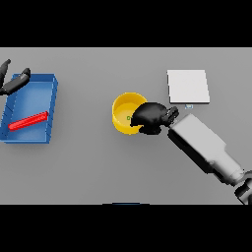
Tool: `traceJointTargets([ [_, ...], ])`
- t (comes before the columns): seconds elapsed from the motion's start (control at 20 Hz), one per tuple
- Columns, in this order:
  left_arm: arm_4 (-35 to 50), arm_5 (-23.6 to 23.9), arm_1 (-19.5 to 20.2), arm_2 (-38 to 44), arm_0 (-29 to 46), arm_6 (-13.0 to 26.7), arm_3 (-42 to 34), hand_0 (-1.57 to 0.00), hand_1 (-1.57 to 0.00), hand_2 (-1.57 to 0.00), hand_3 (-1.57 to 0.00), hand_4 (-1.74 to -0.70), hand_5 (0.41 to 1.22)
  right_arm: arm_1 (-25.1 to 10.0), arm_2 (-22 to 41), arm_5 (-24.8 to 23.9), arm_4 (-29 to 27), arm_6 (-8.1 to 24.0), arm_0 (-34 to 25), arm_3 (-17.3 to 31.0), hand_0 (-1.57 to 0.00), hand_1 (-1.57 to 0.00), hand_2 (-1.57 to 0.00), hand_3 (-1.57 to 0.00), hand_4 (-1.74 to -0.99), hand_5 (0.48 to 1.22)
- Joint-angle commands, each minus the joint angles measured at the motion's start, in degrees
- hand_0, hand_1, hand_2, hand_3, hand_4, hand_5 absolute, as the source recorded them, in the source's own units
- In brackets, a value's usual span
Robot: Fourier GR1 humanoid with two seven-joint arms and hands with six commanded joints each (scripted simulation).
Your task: Pick up the red beaker and tilt it to pour out 1 green nut into yellow bowl. Pick up the yellow bowl and place it on the metallic measuring scale.
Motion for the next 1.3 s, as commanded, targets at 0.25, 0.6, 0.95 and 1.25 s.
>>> traceJointTargets([
  [0.25, -0.2, 0.5, 0.5, 0.1, 0.6, 0.2, -0.6, 0.0, 0.0, 0.0, 0.0, -0.77, 0.706, -2.0, -1.7, 2.3, -2.0, 1.1, -1.1, -3.3, -1.53, -1.53, -1.44, -1.17, -1.727, 1.212],
  [0.6, 1.2, -0.1, 0.4, 0.8, 0.6, -0.4, -1.2, 0.0, 0.0, 0.0, 0.0, -0.79, 0.702, -6.3, -4.6, 6.1, -3.4, 6.6, -0.7, -11.2, -1.56, -1.56, -1.45, -1.2, -1.738, 1.219],
  [0.95, 2.2, -0.3, 0.0, 1.1, 0.6, 0.8, -1.9, 0.0, 0.0, 0.0, 0.0, -0.82, 0.717, -10.2, -8.4, 5.1, -3.6, 8.5, -0.4, -12.4, -1.54, -1.57, -1.49, -1.18, -1.74, 1.22],
  [1.25, 2.9, 0.5, 0.3, 1.4, 1.5, 3.4, -4.2, 0.0, 0.0, 0.0, 0.0, -0.84, 0.739, -13.4, -12.3, -1.4, -2.8, 6.0, -3.3, -4.8, -1.56, -1.57, -1.54, -1.15, -1.741, 1.221],
])
